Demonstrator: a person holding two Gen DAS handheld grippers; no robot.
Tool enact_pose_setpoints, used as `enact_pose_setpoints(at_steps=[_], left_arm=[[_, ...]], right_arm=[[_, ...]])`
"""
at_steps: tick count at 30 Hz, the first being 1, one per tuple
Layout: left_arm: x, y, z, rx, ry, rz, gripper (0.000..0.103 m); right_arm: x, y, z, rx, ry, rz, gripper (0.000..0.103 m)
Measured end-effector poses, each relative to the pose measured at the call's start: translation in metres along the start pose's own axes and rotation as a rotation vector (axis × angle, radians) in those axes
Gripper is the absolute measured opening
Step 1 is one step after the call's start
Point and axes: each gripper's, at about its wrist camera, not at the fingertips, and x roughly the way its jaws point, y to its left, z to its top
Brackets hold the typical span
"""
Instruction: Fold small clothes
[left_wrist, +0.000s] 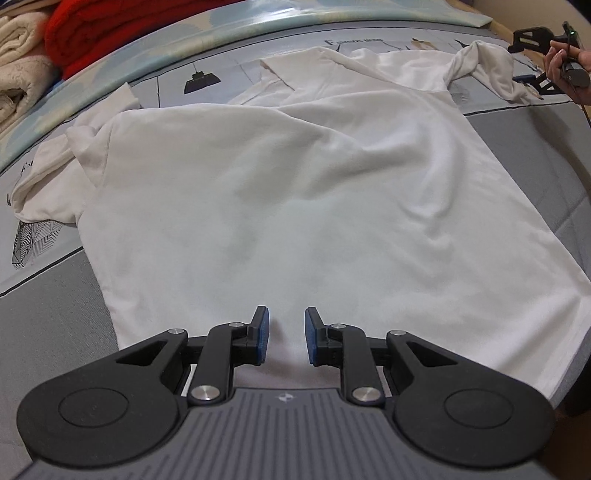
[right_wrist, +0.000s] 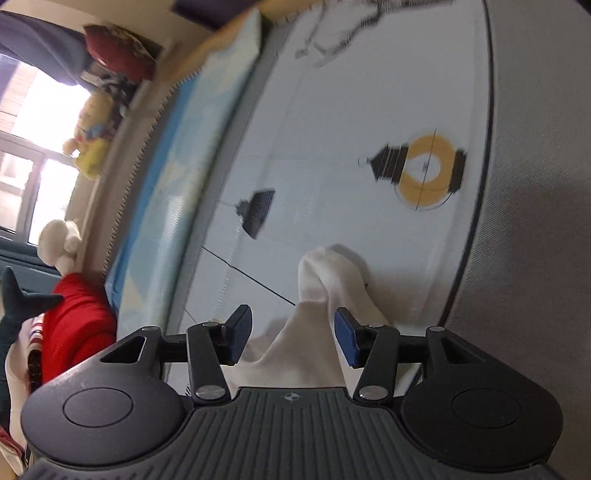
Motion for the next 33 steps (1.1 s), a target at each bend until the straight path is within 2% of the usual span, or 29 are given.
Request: enact_pose_setpoints(at_steps=[2,4,6,8,11,14,16,17,19,21,23,25,27,29,31,33], left_arm=[[0.003,0.002,0.002,-0.007,0.005,0.0,0.023],[0.004,0.002,0.004,-0.007,0.004,-0.002,0.023],[0.005,0.001,0.005,-0.006,-0.001,-0.007,0.023],[0.007,0.0,0.007,-0.004,0.003,-0.008,0.023],[0.008,0.001,0.008,-0.005,-0.002,-0.011,0.023],[0.007,0.003,0.01,-0.017,-0.008,-0.018,0.023],[0.006,0.003,0.011,-0.018,-0.016,-0.02,0.023],[0.005,0.003,0.011,-0.019,-0.017,-0.022,0.023],[0.005,0.003,0.012,-0.017,-0.021,-0.026,0.023],[0.004,0.002,0.012,-0.013,-0.023,-0.027,0.023],[0.004,0.001,0.012,-0.008,-0.022,-0.028,0.023],[0.003,0.001,0.012,-0.007,-0.022,-0.029,0.023],[0.004,0.001,0.012,-0.008,-0.021,-0.031,0.023],[0.004,0.001,0.012,-0.008,-0.018,-0.03,0.023],[0.004,0.001,0.013,-0.009,-0.018,-0.03,0.023],[0.006,0.001,0.013,-0.01,-0.013,-0.024,0.023]], right_arm=[[0.015,0.006,0.002,-0.043,0.033,-0.048,0.051],[0.023,0.015,0.003,-0.108,0.023,-0.078,0.043],[0.027,0.024,0.002,-0.183,0.008,-0.124,0.005],[0.026,0.028,0.003,-0.229,-0.016,-0.146,0.004],[0.008,0.034,0.008,-0.233,-0.087,-0.103,0.003],[-0.034,0.044,0.016,-0.254,-0.27,0.06,0.003],[-0.069,0.044,0.019,-0.283,-0.425,0.167,0.002],[-0.084,0.04,0.02,-0.292,-0.495,0.196,0.002],[-0.098,0.025,0.023,-0.294,-0.57,0.149,0.002],[-0.091,0.0,0.027,-0.263,-0.551,0.008,0.002],[-0.069,-0.032,0.032,-0.231,-0.461,-0.155,0.002],[-0.049,-0.07,0.038,-0.136,-0.351,-0.231,0.001],[-0.039,-0.1,0.041,-0.039,-0.275,-0.246,0.002],[-0.036,-0.115,0.043,0.008,-0.261,-0.209,0.002],[-0.035,-0.119,0.048,0.032,-0.257,-0.176,0.006],[-0.037,-0.122,0.05,0.039,-0.264,-0.135,0.022]])
